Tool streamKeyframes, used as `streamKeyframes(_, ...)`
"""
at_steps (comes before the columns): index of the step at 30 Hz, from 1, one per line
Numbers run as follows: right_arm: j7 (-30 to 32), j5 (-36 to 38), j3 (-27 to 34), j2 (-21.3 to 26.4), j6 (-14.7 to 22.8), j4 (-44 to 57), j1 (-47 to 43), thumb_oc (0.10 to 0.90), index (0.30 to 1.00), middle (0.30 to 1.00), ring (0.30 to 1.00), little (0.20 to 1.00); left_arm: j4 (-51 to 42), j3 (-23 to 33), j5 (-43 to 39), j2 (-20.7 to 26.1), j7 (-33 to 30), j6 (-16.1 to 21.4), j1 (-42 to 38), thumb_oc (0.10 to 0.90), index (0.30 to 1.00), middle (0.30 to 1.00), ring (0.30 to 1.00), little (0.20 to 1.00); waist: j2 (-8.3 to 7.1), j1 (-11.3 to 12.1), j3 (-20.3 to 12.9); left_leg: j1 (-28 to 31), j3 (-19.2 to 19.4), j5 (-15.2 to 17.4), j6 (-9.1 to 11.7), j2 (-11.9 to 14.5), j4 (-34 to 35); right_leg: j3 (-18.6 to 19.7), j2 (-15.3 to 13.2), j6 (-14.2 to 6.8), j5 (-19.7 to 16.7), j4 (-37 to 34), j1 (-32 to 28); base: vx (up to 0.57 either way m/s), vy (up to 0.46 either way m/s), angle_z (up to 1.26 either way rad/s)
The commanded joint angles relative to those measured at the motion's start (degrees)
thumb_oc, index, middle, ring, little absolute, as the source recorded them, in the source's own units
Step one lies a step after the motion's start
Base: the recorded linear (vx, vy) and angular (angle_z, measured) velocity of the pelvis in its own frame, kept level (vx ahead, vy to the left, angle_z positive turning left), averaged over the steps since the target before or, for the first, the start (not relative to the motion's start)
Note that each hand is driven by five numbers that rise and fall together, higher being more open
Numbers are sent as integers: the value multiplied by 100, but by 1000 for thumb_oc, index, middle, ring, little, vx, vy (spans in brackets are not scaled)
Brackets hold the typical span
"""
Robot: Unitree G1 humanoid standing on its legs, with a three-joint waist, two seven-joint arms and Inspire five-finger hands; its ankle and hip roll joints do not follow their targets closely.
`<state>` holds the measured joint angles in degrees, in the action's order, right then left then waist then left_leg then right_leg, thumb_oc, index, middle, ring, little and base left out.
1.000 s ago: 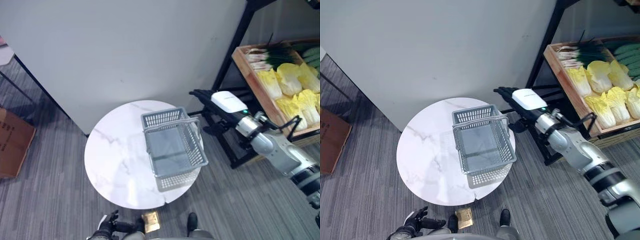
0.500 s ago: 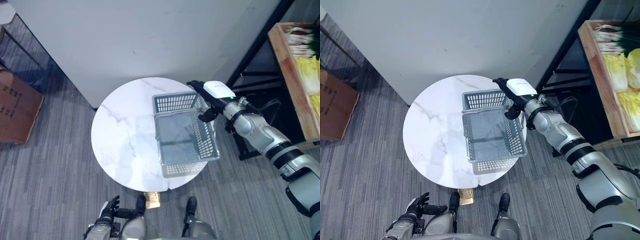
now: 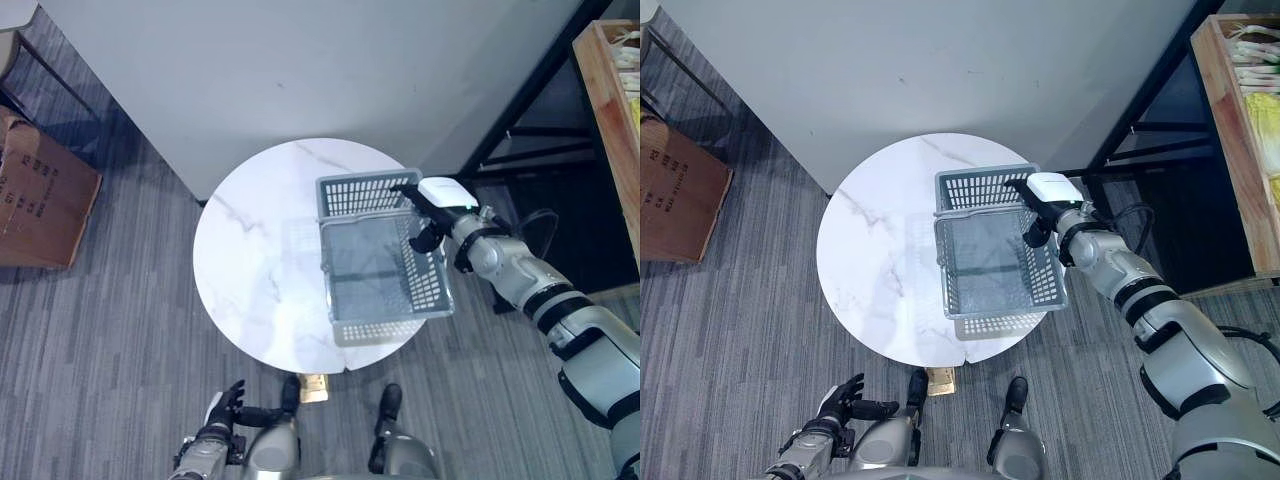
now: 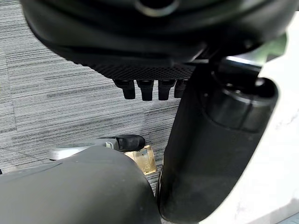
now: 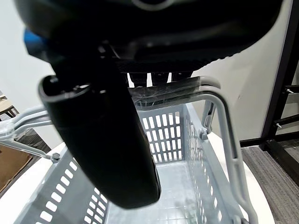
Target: Get the vegetables into the basket
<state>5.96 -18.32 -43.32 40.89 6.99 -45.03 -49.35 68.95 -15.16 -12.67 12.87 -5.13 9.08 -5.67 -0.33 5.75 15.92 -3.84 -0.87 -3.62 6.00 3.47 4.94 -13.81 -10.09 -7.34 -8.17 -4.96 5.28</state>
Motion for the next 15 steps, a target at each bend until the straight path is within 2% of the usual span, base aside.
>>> streamKeyframes(1,392,-61,-154,-94,125,-158,-1019,400,300,300,300,300,334,-555,42,139,-149,-63,174,900,1000,1000,1000,1000,-226,100,-103,-175,161,-116,-64,70,6,277,-471,-462,-172,122,-57,0,0,0)
streamKeyframes(8,355,-116,-129,-308,66,-201,-842,400,300,300,300,300,390,-604,161,104,-185,-86,124,900,1000,1000,1000,1000,-241,78,-107,-166,202,-102,-76,60,6,306,-483,-469,-202,89,-41,0,0,0)
streamKeyframes(13,369,-276,-60,-136,84,566,-601,400,300,300,300,300,363,-521,264,87,-223,-109,163,900,1000,1000,1000,1000,-284,14,-187,-77,260,-41,-86,65,6,361,-483,-472,-184,66,-90,15,6,-6)
streamKeyframes(14,453,-290,152,4,127,1110,-368,400,300,300,300,300,389,-441,341,67,-230,-152,197,900,1000,1000,1000,1000,-299,-53,-239,-1,300,-2,-92,67,6,377,-482,-481,-176,65,-128,37,7,-11)
streamKeyframes(15,445,-292,167,14,118,1131,-349,400,300,300,300,300,387,-448,341,70,-230,-153,200,900,1000,1000,1000,1000,-300,-45,-238,4,302,0,-92,67,6,378,-482,-482,-175,65,-133,51,6,-5)
